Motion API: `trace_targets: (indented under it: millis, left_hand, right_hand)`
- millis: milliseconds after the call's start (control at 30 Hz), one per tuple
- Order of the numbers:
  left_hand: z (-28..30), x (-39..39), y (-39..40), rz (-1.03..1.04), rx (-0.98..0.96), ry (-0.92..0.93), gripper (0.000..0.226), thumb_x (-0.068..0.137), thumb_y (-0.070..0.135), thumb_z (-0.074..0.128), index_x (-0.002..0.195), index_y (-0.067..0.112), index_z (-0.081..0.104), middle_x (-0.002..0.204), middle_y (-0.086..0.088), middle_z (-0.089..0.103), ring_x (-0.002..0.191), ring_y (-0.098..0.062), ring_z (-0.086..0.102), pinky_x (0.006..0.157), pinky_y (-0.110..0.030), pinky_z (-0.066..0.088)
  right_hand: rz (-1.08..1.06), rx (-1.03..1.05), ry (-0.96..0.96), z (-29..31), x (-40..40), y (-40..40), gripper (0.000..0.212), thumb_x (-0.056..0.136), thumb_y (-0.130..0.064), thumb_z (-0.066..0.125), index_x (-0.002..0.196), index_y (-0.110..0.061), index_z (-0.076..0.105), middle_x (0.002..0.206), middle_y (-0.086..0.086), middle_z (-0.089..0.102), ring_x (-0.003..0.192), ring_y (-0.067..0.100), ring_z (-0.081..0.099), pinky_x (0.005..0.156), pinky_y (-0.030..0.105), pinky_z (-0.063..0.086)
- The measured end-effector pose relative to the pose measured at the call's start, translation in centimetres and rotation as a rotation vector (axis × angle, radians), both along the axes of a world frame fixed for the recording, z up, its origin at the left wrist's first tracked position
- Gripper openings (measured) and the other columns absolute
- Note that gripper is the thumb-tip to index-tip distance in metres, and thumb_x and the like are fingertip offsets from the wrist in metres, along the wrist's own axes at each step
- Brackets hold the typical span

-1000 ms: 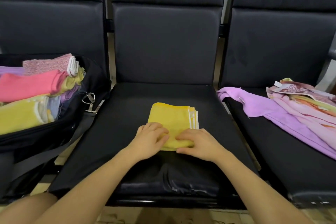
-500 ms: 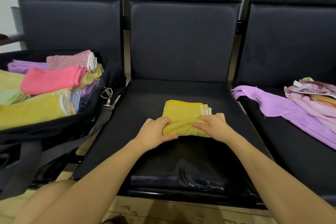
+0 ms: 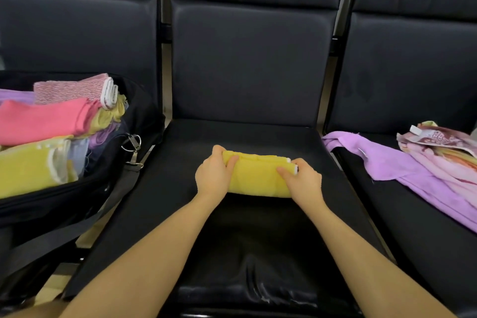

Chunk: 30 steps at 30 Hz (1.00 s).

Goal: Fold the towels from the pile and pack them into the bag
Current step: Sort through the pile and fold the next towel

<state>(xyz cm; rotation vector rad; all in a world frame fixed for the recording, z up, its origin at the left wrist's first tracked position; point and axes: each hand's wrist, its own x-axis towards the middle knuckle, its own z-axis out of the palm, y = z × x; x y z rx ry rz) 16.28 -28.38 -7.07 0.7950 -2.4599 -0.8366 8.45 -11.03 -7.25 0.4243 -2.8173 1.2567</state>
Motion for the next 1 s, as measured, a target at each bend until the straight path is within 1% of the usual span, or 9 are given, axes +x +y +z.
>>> trace_targets:
  millis: [67,200,300,400,633,733,833,933,1000]
  left_hand:
    - [0.1,-1.5,0.0,0.073,-0.053,-0.071,0.036,0.097,0.045,0.045,0.114,0.014,0.043,0.101,-0.004,0.062,0.084,-0.021,0.059,0.073,-0.034,0.043]
    - [-1.3,-3.8,-0.9,0.135,-0.244,-0.289,0.049,0.098,0.049,0.039,0.127,0.01,0.041,0.124,-0.01,0.054,0.111,-0.026,0.056,0.087,-0.034,0.041]
    - [-2.4,-4.2,-0.8,0.099,-0.337,-0.36,0.046,0.101,0.048,0.031,0.124,0.011,0.041,0.119,-0.011,0.057,0.106,-0.026,0.058,0.084,-0.034,0.041]
    - [-2.5,-4.0,-0.7,0.079,-0.319,-0.34,0.042,0.101,0.047,0.03,0.121,0.011,0.04,0.111,-0.009,0.061,0.098,-0.025,0.061,0.078,-0.033,0.04]
    - [-0.8,-0.6,-2.2,0.121,-0.281,-0.095,0.035,0.102,0.042,0.032,0.115,0.011,0.043,0.104,-0.006,0.063,0.088,-0.025,0.062,0.077,-0.034,0.04]
    - [1.9,1.7,-3.8,0.149,-0.259,0.024,0.03,0.102,0.036,0.035,0.114,0.009,0.044,0.106,-0.01,0.063,0.092,-0.032,0.061,0.08,-0.039,0.039]
    - [6.3,4.7,-6.0,0.17,-0.289,0.115,0.033,0.101,0.037,0.036,0.113,0.007,0.045,0.111,-0.012,0.06,0.099,-0.038,0.058,0.083,-0.044,0.04]
    - [10.3,7.7,-9.5,0.232,-0.358,0.157,0.031,0.102,0.033,0.037,0.114,0.006,0.046,0.112,-0.014,0.06,0.102,-0.04,0.057,0.083,-0.047,0.039]
    - [12.1,9.8,-12.5,0.277,-0.361,0.206,0.029,0.101,0.032,0.039,0.114,0.006,0.046,0.11,-0.017,0.061,0.102,-0.041,0.058,0.08,-0.046,0.039]
  right_hand:
    - [-0.133,0.134,0.053,-0.3,-0.6,-1.4,0.035,0.09,-0.04,0.058,0.112,-0.013,0.054,0.096,0.002,0.058,0.105,0.027,0.055,0.096,0.036,0.027]
    - [-0.292,0.459,0.119,-2.0,-1.4,-2.6,0.068,0.084,-0.065,0.052,0.122,-0.009,0.051,0.126,0.01,0.047,0.117,0.03,0.042,0.097,0.041,0.028]
    - [-0.267,0.536,0.165,-2.8,-1.7,-2.7,0.073,0.085,-0.07,0.045,0.123,-0.008,0.055,0.129,0.01,0.042,0.117,0.029,0.039,0.099,0.04,0.027]
    - [-0.233,0.522,0.078,-2.5,-1.7,-3.0,0.071,0.088,-0.064,0.047,0.129,-0.006,0.051,0.132,0.009,0.038,0.12,0.027,0.036,0.103,0.038,0.024]
    - [-0.172,0.251,0.105,-0.5,1.4,-3.9,0.058,0.094,-0.052,0.047,0.127,-0.005,0.049,0.129,0.009,0.041,0.118,0.026,0.039,0.101,0.037,0.024]
    - [-0.081,0.029,0.128,2.1,3.5,-5.6,0.039,0.096,-0.045,0.047,0.105,-0.008,0.052,0.109,0.005,0.047,0.102,0.024,0.049,0.095,0.035,0.026]
    - [0.023,-0.152,0.141,5.5,6.3,-8.0,0.031,0.097,-0.041,0.049,0.078,-0.02,0.037,0.076,-0.001,0.047,0.073,0.016,0.047,0.087,0.032,0.027]
    - [0.111,-0.258,0.169,9.2,9.3,-11.2,0.037,0.096,-0.041,0.05,0.073,-0.024,0.028,0.064,-0.003,0.042,0.067,0.009,0.037,0.081,0.031,0.024]
    - [0.168,-0.315,0.169,11.5,11.1,-14.0,0.031,0.096,-0.041,0.052,0.079,-0.022,0.034,0.065,-0.007,0.045,0.066,0.005,0.037,0.085,0.031,0.026]
